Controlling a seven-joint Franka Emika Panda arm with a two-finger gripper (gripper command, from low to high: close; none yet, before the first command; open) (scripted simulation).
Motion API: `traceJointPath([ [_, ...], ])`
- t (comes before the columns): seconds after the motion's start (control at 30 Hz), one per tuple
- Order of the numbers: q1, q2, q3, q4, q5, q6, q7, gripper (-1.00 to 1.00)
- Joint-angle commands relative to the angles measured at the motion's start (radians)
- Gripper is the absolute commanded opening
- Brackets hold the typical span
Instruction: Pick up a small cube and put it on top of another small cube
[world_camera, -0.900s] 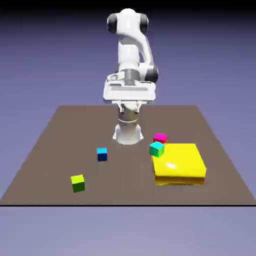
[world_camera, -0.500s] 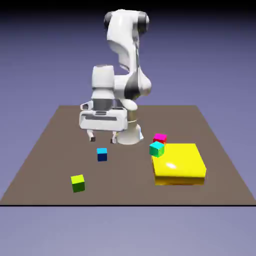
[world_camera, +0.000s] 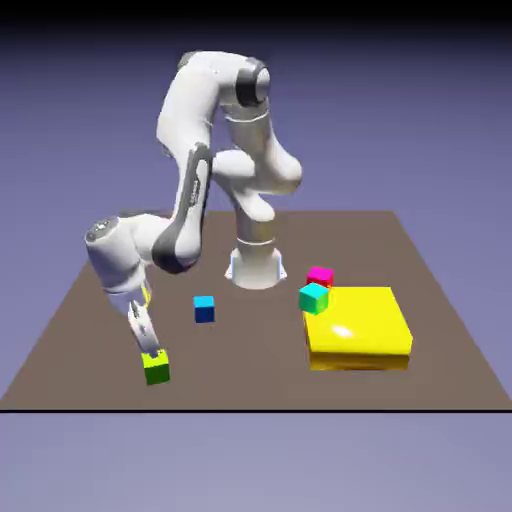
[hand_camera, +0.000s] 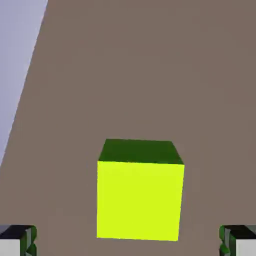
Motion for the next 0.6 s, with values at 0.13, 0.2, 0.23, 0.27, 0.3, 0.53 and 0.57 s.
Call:
traceJointPath([
  [0.13, -0.015, 0.111, 0.040, 0.000, 0.053, 0.108, -0.039, -1.00],
  [0.2, -0.010, 0.074, 0.027, 0.000, 0.036, 0.073, -0.026, -1.00],
  [0.23, -0.005, 0.038, 0.014, 0.000, 0.018, 0.037, -0.013, -1.00],
  [0.27, 0.000, 0.002, 0.001, 0.000, 0.001, 0.002, -0.001, -1.00],
  [0.3, 0.005, -0.034, -0.012, 0.000, -0.016, -0.033, 0.012, -1.00],
  [0.53, 0.215, -0.288, 0.102, -0.153, -0.088, -0.136, -0.198, -1.00],
  [0.57, 0.245, -0.324, 0.119, -0.175, -0.098, -0.151, -0.229, -1.00],
])
